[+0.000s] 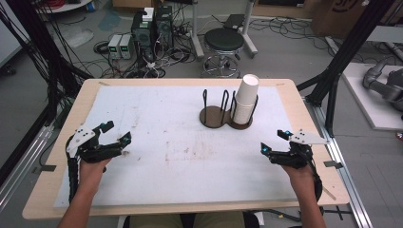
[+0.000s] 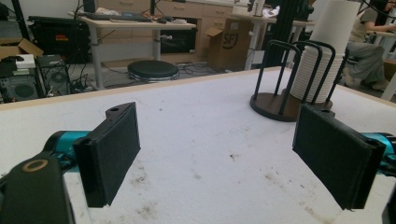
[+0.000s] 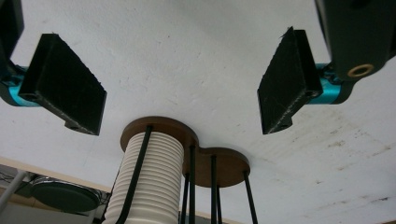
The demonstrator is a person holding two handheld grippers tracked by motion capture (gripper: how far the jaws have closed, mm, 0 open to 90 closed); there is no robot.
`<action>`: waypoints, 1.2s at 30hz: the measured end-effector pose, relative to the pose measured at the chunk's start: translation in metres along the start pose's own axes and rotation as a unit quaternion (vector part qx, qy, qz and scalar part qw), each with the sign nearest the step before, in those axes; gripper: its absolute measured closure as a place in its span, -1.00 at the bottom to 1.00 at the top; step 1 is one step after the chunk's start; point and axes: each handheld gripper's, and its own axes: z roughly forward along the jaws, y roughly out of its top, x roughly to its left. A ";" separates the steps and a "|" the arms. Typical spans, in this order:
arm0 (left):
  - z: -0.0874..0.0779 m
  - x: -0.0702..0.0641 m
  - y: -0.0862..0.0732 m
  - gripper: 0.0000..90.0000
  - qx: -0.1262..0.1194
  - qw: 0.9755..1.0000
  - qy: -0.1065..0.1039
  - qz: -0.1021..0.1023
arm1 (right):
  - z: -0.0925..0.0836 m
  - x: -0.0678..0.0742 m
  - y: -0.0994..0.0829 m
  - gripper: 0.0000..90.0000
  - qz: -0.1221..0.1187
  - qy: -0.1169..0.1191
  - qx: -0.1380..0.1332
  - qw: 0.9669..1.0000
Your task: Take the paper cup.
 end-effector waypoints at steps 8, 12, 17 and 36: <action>0.003 0.001 -0.001 -0.67 0.002 1.000 0.006 -0.009 | -0.001 -0.001 0.000 -0.65 0.002 0.002 -0.002 1.000; 0.003 -0.001 -0.001 -0.67 0.002 1.000 0.005 -0.007 | -0.002 -0.002 0.000 -0.65 0.008 0.003 -0.007 1.000; 0.004 -0.001 -0.002 -0.68 0.005 1.000 0.005 -0.003 | -0.002 -0.003 0.002 -0.65 0.019 0.004 0.000 1.000; 0.005 -0.007 -0.004 -0.69 0.025 0.999 -0.013 -0.016 | 0.015 -0.007 0.057 -0.65 0.020 0.043 -0.012 0.999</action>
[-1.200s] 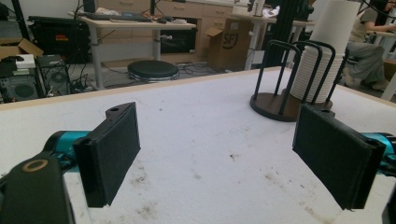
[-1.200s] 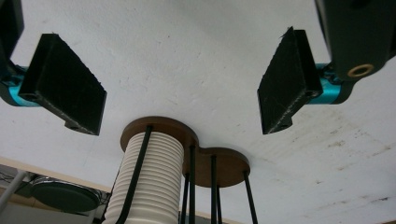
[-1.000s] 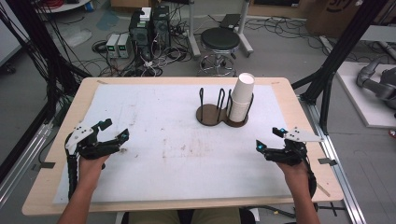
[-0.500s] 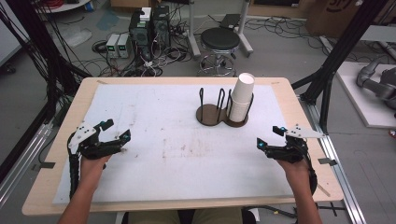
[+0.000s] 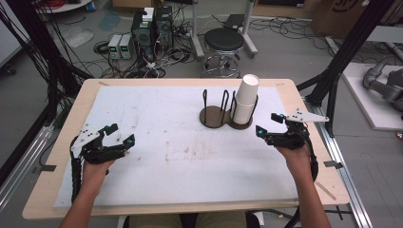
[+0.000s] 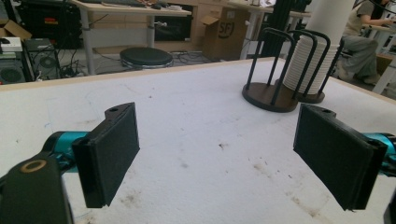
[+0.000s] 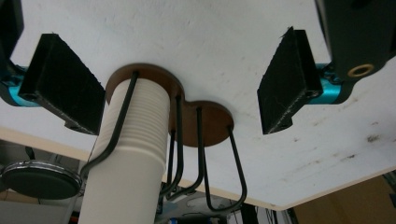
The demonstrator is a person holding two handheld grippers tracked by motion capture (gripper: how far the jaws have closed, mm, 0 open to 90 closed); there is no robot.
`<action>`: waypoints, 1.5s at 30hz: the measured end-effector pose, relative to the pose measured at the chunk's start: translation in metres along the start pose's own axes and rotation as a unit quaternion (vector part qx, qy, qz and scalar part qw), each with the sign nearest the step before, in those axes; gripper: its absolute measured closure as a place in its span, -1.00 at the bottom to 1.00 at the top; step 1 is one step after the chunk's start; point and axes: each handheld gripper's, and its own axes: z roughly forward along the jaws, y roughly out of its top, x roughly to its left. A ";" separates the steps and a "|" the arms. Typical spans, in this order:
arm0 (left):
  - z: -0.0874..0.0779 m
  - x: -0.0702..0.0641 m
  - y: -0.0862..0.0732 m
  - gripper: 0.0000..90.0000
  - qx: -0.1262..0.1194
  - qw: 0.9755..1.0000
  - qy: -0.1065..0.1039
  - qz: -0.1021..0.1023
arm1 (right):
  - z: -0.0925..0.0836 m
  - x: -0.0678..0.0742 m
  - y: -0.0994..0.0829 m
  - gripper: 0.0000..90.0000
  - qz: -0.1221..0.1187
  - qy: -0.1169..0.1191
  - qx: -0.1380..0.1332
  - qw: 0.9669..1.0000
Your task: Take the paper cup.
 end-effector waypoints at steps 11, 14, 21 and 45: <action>0.002 0.001 0.000 -0.68 -0.004 1.000 -0.005 0.003 | 0.020 -0.008 0.046 -0.65 -0.019 -0.004 0.001 1.000; 0.002 0.001 0.000 -0.68 -0.007 1.000 -0.004 0.004 | 0.023 -0.009 0.053 -0.65 -0.023 -0.006 0.001 1.000; 0.001 0.000 0.001 -0.68 -0.009 1.000 -0.008 0.008 | 0.039 -0.016 0.072 -0.65 -0.027 -0.016 0.013 0.999; 0.002 0.001 0.000 -0.68 -0.009 1.000 -0.013 0.010 | 0.090 -0.041 0.095 -0.63 0.000 -0.047 0.052 0.997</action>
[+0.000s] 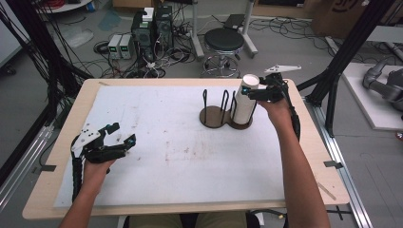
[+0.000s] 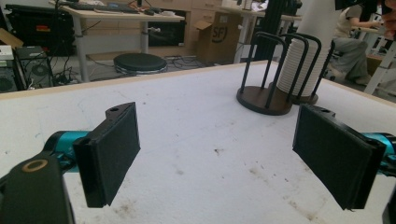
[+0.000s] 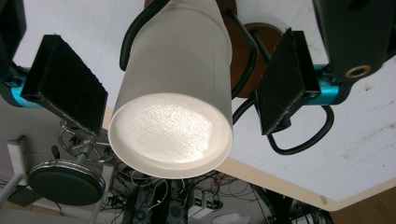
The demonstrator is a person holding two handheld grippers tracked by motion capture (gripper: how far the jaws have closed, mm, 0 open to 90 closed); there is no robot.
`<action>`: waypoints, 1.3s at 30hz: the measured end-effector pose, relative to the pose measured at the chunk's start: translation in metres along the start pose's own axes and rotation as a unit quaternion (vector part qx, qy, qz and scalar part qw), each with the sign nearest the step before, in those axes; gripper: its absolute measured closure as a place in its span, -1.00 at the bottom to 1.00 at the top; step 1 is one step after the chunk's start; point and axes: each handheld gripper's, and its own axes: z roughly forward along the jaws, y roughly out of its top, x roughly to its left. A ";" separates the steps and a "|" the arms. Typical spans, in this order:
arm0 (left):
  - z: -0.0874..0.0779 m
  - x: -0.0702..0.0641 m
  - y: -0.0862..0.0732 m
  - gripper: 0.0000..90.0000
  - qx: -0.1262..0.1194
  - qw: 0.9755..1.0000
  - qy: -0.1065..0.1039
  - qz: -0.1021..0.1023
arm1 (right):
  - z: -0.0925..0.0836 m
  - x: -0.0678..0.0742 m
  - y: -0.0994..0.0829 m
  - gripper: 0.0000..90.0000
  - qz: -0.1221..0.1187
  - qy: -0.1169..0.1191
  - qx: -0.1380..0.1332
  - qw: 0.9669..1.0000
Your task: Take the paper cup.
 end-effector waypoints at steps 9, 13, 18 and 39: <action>-0.001 0.000 0.000 -0.67 -0.001 1.000 0.002 -0.002 | 0.002 0.001 0.006 -0.35 -0.009 -0.007 -0.001 1.000; -0.002 0.001 0.000 -0.67 -0.001 1.000 0.002 -0.004 | 0.000 -0.002 0.005 -0.26 -0.005 -0.006 -0.003 1.000; -0.001 0.001 0.000 -0.67 0.000 1.000 0.000 -0.004 | -0.003 -0.002 0.006 -0.24 -0.005 -0.002 -0.008 1.000; 0.000 0.002 -0.001 -0.67 0.001 1.000 -0.001 -0.012 | -0.019 0.001 0.027 -0.19 -0.023 -0.004 -0.039 0.999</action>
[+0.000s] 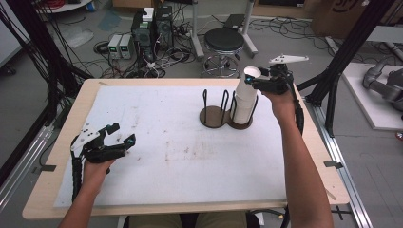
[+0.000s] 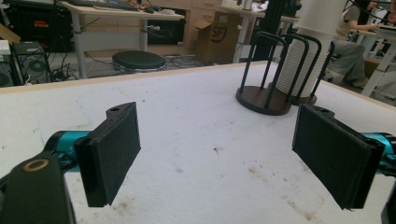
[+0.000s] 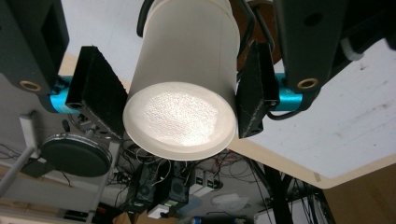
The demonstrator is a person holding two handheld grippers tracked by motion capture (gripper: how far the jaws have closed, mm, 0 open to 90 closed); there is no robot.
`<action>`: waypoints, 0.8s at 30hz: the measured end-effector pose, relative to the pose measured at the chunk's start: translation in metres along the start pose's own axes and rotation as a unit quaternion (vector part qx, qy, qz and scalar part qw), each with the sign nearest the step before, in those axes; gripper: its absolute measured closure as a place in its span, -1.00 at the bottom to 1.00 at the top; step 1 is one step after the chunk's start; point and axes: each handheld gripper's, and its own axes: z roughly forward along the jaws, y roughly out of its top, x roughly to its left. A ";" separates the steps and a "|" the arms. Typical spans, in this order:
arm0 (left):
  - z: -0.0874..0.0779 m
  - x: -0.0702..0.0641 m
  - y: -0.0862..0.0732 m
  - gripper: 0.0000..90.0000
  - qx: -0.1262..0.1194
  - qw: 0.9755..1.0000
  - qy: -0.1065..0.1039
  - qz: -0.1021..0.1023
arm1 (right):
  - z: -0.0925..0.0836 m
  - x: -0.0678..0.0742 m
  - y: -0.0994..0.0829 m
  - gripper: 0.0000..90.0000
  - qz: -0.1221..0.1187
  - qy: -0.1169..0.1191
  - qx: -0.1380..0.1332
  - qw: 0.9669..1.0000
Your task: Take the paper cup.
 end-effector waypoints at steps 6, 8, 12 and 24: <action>0.000 0.000 0.000 -0.67 -0.002 1.000 0.000 -0.001 | -0.004 0.002 0.004 -0.19 -0.001 -0.003 -0.001 1.000; -0.001 0.000 0.000 -0.67 -0.003 1.000 -0.001 -0.001 | -0.008 0.004 0.005 -0.19 -0.002 -0.004 -0.007 1.000; -0.001 0.000 0.000 -0.67 -0.003 1.000 -0.001 -0.001 | -0.020 0.006 0.008 -0.18 -0.006 -0.006 -0.023 1.000; 0.000 -0.002 0.001 -0.67 -0.005 1.000 -0.006 0.000 | -0.058 0.017 0.014 -0.17 -0.024 0.020 -0.061 0.998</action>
